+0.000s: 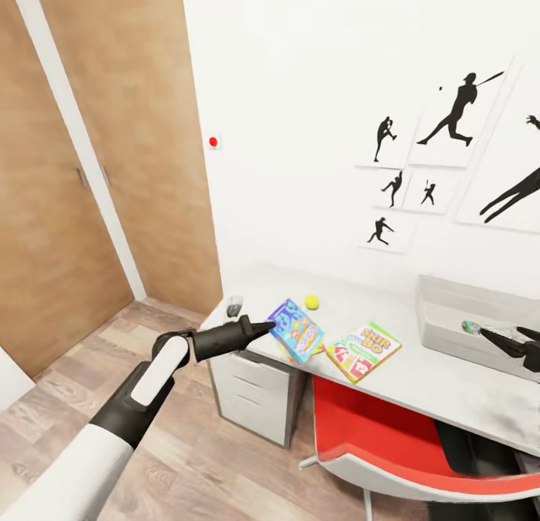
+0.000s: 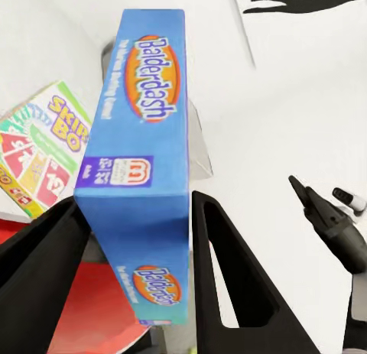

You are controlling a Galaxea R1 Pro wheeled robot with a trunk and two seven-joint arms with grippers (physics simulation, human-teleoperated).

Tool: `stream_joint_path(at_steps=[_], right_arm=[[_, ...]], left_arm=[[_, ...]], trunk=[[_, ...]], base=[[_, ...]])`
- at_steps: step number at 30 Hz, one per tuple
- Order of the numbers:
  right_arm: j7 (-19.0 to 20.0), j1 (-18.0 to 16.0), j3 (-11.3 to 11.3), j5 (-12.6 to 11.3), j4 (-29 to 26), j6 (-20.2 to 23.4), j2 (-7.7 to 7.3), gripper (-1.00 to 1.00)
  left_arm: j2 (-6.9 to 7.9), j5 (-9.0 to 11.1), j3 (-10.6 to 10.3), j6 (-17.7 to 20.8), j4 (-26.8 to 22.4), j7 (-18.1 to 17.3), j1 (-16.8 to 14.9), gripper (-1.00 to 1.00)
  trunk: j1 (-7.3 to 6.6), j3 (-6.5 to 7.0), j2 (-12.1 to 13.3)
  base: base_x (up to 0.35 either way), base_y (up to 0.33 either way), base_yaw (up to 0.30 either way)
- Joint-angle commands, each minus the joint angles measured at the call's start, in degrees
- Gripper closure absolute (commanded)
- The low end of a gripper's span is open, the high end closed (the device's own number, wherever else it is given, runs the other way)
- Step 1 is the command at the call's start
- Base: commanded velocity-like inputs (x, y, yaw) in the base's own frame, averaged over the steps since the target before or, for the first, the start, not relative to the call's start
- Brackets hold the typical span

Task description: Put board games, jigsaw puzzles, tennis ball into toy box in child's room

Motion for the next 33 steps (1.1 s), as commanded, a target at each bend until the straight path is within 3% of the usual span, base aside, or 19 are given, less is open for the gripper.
stream_joint_path(at_steps=[1,9,12,14,15,16,19,20,26,33], right_arm=[[0.5,-0.1,-0.2,0.5,-0.1,0.5,-0.02,-1.0],[0.5,-0.2,-0.8,0.5,-0.1,0.6,-0.67,-1.0],[0.5,-0.3,-0.9,0.5,-0.1,0.6,-0.86,-1.0],[0.6,-0.3,-1.0,0.5,-0.1,0.6,-0.94,-1.0],[0.6,-0.3,-1.7,0.5,-0.1,0.6,-1.05,-1.0],[0.4,-0.4,-2.5,0.5,-0.1,0.7,-1.07,-1.0],[0.3,-0.6,-3.4,0.5,0.0,1.8,-1.05,-1.0],[0.5,-0.6,-3.9,0.4,0.0,2.3,-1.05,-1.0],[0.6,-0.7,-3.8,0.4,-0.1,2.4,-1.03,-1.0],[0.6,-0.7,-3.6,0.3,-0.1,2.5,-1.07,-1.0]], left_arm=[[-0.18,0.1,0.0,0.4,-0.3,0.3,-0.2,1.0],[-1.66,0.2,0.1,1.3,-2.1,2.2,-1.4,1.0],[-2.91,0.2,0.1,1.5,-2.6,5.1,-2.5,1.0],[-4.41,0.3,0.1,1.7,-3.2,10.3,-3.3,1.0],[-6.15,2.9,0.1,3.0,-4.3,18.0,-4.8,1.0],[-6.59,5.3,0.0,3.6,-4.5,20.8,-5.8,1.0],[-7.13,9.6,-0.1,4.4,-4.6,25.5,-8.2,1.0],[-7.33,11.7,-0.2,4.7,-4.8,28.7,-9.3,1.0],[-7.37,12.2,-0.1,5.3,-4.5,29.5,-10.2,1.0],[-7.05,12.6,0.1,6.4,-2.5,30.5,-12.4,1.0]], trunk=[[0.07,-0.12,-0.1],[0.07,-0.12,-0.1],[0.07,-0.12,-0.1],[0.07,-0.12,-0.1],[0.07,-0.12,-0.1],[0.07,-0.12,-0.1],[0.07,-0.12,-0.1],[0.07,-0.12,-0.1],[0.07,-0.09,-0.1],[0.07,-0.09,-0.1]], base=[[0.345,0.005,-0.255],[0.152,0.014,-0.285],[0.023,0.002,-0.295],[0.01,0.001,-0.259],[0.004,0.0,-0.099],[0.002,0.0,-0.063],[0.001,0.0,-0.033],[0.0,0.0,-0.035],[0.0,0.0,-0.061],[0.0,0.0,-0.247]])
